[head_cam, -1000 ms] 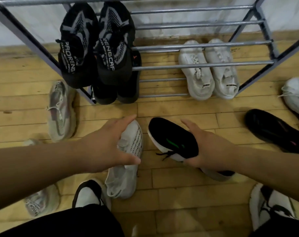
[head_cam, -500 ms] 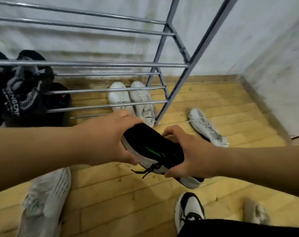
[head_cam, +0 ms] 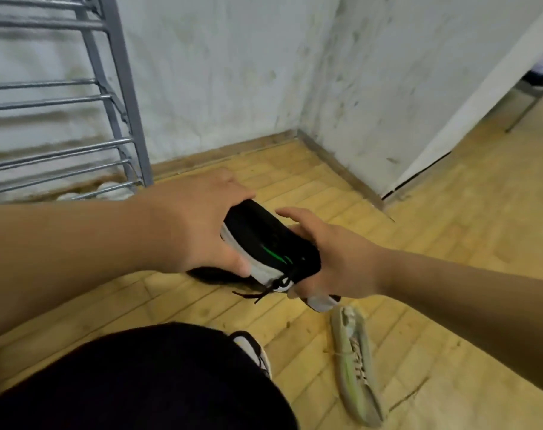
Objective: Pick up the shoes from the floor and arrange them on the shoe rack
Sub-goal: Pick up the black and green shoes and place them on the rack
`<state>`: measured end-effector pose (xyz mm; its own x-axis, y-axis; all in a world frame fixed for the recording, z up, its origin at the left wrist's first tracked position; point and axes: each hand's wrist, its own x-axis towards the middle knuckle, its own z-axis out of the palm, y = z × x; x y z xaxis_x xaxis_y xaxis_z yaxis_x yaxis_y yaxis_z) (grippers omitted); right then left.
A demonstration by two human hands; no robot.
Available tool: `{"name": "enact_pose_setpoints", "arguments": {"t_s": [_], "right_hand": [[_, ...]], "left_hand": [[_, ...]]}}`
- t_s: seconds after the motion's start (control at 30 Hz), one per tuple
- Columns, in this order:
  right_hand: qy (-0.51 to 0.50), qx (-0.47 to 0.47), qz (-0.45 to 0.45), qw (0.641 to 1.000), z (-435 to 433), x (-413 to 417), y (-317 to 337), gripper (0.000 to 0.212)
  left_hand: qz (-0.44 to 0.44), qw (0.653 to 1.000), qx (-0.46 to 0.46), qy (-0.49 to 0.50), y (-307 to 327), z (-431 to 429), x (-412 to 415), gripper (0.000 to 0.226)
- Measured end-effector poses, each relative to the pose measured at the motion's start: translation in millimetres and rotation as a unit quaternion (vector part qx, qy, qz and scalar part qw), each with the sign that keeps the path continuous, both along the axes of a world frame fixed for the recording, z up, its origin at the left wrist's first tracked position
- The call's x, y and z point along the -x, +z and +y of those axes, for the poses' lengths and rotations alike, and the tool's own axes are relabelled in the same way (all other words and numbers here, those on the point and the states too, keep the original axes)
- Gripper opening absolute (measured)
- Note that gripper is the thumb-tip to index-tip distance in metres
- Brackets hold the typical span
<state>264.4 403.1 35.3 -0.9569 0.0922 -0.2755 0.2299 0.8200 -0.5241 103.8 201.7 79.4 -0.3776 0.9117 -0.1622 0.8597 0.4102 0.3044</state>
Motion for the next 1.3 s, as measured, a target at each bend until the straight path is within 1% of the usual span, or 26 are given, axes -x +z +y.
{"name": "enact_pose_setpoints", "arguments": {"t_s": [0.13, 0.27, 0.33, 0.43, 0.5, 0.6, 0.67, 0.7, 0.73, 0.77, 0.8, 0.87, 0.9, 0.97, 1.0, 1.07, 1.1, 1.2, 1.3], "right_hand": [[-0.019, 0.011, 0.025, 0.999, 1, -48, -1, 0.119], [-0.046, 0.029, 0.033, 0.998, -5, -95, -15, 0.119], [-0.063, 0.039, 0.023, 0.997, -6, -120, -25, 0.120], [-0.097, 0.057, 0.006, 0.994, -7, -156, -37, 0.120], [-0.124, 0.075, -0.002, 0.989, -9, -176, -44, 0.119], [-0.164, 0.100, -0.009, 0.981, -13, -200, -58, 0.120], [-0.205, 0.085, -0.038, 0.974, -4, -216, -82, 0.121], [-0.246, 0.067, -0.070, 0.964, 4, -228, -99, 0.122], [-0.304, 0.043, -0.118, 0.944, 13, -243, -119, 0.124], [-0.365, 0.010, -0.182, 0.913, 21, -262, -138, 0.124], [-0.416, -0.022, -0.250, 0.874, 28, -283, -159, 0.124], [-0.478, -0.044, -0.344, 0.807, 32, -321, -191, 0.121], [-0.486, -0.044, -0.369, 0.791, 30, -336, -202, 0.115], [-0.482, -0.012, -0.390, 0.785, 24, -353, -217, 0.104], [-0.489, 0.021, -0.382, 0.784, 19, -355, -224, 0.103], [-0.530, 0.079, -0.344, 0.771, 8, -355, -233, 0.101], [-0.550, 0.081, -0.321, 0.766, 6, -355, -238, 0.095], [-0.603, 0.044, -0.245, 0.758, 8, -356, -245, 0.067], [-0.627, 0.051, -0.192, 0.753, 7, -342, -229, 0.047]], "left_hand": [[0.010, 1.000, -0.014, -0.022, 16, 20, -45, 0.101], [0.024, 0.999, 0.016, -0.041, 16, 30, -85, 0.094], [-0.002, 0.998, 0.033, -0.053, 10, 33, -103, 0.095], [-0.065, 0.995, 0.061, -0.050, -1, 38, -131, 0.101], [-0.098, 0.991, 0.077, -0.050, -9, 43, -146, 0.098], [-0.101, 0.989, 0.089, -0.056, -15, 54, -161, 0.092], [-0.084, 0.989, 0.100, -0.067, -16, 59, -165, 0.093], [-0.074, 0.989, 0.106, -0.074, -17, 61, -166, 0.093], [-0.066, 0.988, 0.115, -0.080, -17, 62, -166, 0.093], [-0.057, 0.987, 0.123, -0.086, -18, 63, -166, 0.093], [-0.047, 0.986, 0.133, -0.090, -19, 63, -165, 0.094], [-0.031, 0.984, 0.152, -0.093, -21, 64, -162, 0.093], [-0.024, 0.983, 0.157, -0.095, -23, 65, -162, 0.092], [-0.021, 0.982, 0.166, -0.092, -25, 69, -160, 0.091], [-0.021, 0.981, 0.170, -0.088, -27, 71, -158, 0.091], [-0.010, 0.983, 0.165, -0.084, -27, 72, -155, 0.091], [-0.006, 0.983, 0.164, -0.081, -27, 73, -153, 0.091], [-0.011, 0.985, 0.152, -0.080, -26, 77, -151, 0.091], [-0.028, 0.986, 0.139, -0.084, -25, 79, -150, 0.092]]}}
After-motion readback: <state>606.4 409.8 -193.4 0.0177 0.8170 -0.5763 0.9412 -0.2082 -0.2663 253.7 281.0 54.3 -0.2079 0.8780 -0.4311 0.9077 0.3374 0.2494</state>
